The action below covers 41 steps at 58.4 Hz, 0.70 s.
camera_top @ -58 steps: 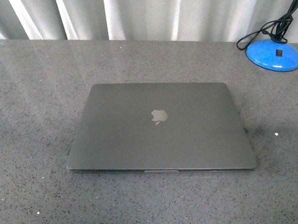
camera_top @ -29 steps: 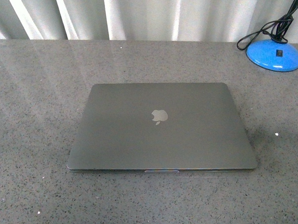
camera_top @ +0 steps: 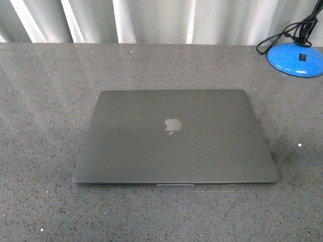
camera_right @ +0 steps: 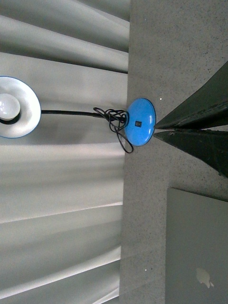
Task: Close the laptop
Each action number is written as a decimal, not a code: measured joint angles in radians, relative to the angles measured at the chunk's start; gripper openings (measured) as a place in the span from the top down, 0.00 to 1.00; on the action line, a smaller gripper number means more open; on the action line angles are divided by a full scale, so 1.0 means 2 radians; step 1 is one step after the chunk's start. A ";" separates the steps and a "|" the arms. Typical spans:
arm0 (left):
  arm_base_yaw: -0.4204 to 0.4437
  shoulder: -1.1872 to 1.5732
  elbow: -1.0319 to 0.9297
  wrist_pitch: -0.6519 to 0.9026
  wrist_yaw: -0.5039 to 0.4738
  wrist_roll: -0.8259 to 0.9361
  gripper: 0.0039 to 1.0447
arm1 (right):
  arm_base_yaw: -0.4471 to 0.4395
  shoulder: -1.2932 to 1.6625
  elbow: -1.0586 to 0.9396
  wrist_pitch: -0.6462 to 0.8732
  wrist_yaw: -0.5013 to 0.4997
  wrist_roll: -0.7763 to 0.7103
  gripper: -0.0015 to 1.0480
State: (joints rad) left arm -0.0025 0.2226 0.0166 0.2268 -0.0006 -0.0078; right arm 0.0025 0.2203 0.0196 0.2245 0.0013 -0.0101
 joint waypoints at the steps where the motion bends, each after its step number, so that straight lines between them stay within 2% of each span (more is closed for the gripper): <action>1: 0.000 -0.002 0.000 -0.003 0.000 0.000 0.97 | 0.000 -0.002 0.000 -0.003 0.000 0.000 0.99; 12: 0.000 -0.024 0.000 -0.024 0.000 0.000 0.97 | 0.000 -0.024 0.000 -0.025 0.000 0.000 0.99; 18: 0.000 -0.090 0.000 -0.106 0.000 0.000 0.97 | 0.000 -0.091 0.000 -0.107 0.000 0.000 0.99; 33: 0.000 -0.109 0.000 -0.113 0.000 0.000 0.96 | 0.000 -0.108 0.000 -0.111 0.000 0.003 0.99; 35: 0.000 -0.109 0.000 -0.113 -0.001 0.000 0.91 | 0.000 -0.108 0.000 -0.111 0.000 0.003 0.98; 41: 0.000 -0.109 0.000 -0.113 0.000 0.000 0.70 | 0.000 -0.108 0.000 -0.111 0.000 0.004 0.81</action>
State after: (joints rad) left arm -0.0025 0.0036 0.0170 0.0006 -0.0013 -0.0078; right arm 0.0025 0.0044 0.0196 0.0025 0.0017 -0.0029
